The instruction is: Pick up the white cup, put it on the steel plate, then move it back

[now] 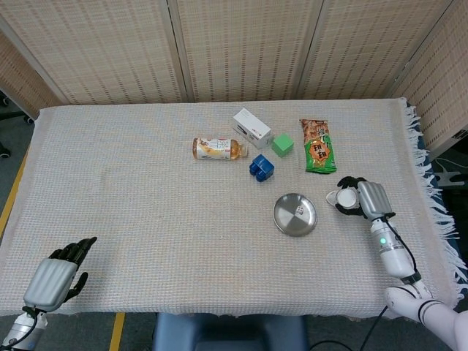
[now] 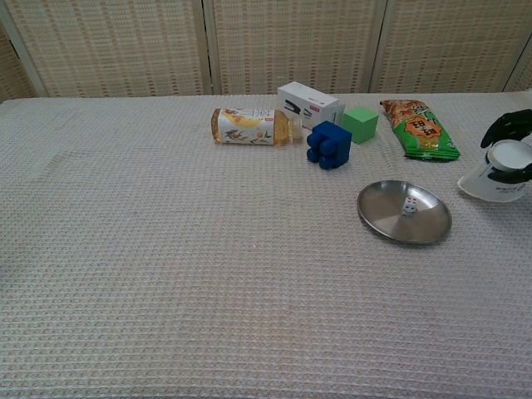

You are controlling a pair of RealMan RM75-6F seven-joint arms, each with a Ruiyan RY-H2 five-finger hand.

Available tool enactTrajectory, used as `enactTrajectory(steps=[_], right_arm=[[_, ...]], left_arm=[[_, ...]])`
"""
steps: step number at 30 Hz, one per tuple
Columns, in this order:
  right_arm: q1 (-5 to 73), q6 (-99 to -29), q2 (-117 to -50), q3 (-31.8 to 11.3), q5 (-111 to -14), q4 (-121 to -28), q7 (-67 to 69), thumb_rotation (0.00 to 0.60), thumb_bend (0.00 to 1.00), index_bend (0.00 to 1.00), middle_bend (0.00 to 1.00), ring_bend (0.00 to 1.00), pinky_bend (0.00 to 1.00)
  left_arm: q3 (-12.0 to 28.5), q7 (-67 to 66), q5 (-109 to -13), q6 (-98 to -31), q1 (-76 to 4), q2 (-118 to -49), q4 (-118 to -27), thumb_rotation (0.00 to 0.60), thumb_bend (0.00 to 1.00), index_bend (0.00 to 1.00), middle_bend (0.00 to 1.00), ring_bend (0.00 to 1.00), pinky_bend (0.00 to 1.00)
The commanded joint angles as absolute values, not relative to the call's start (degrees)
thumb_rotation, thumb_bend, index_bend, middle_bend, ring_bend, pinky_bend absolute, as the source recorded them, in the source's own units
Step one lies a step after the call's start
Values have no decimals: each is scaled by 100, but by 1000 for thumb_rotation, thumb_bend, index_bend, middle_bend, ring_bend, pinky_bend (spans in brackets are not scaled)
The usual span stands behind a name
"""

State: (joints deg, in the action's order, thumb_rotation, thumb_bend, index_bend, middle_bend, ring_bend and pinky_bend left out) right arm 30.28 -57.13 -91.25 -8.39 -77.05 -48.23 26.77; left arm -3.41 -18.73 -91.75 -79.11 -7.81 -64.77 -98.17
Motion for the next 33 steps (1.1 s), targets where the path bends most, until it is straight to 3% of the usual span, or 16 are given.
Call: enactTrajectory(steps=[1, 6, 13, 17, 26, 33], right_arm=[[3076, -5621, -9191, -782, -7845, -4689, 3018, 600, 121, 295, 367, 254, 574], [3063, -5701, -9147, -771, -7923, -4734, 3062, 600, 121, 228, 286, 162, 493], [3012, -5831, -8958, -740, -8008, -4979, 2901, 600, 121, 112, 128, 13, 277], [2744, -6680, -8723, -668, -8276, -5484, 2254, 600, 121, 56, 50, 0, 134], [1503, -8695, -7750, -305, -8552, -7900, -831, 600, 121, 0, 43, 0, 107], [1013, -8830, -7446, -116, -8241, -8676, -1842, 600, 121, 0, 43, 0, 102]], left_arm=[[-340, -1875, -9171, -7909, -782, -6476, -9816, 600, 451, 71, 142, 206, 376], [-339, -1880, -9159, -7893, -788, -6476, -9817, 600, 452, 71, 142, 207, 376], [-338, -1891, -9144, -7879, -793, -6481, -9818, 600, 452, 71, 143, 208, 377], [-333, -1898, -9138, -7884, -793, -6482, -9819, 600, 453, 71, 143, 208, 376], [-356, -1860, -9160, -7909, -775, -6455, -9836, 600, 453, 71, 143, 208, 377], [-347, -1812, -9110, -7917, -760, -6408, -9865, 600, 453, 71, 144, 208, 378]])
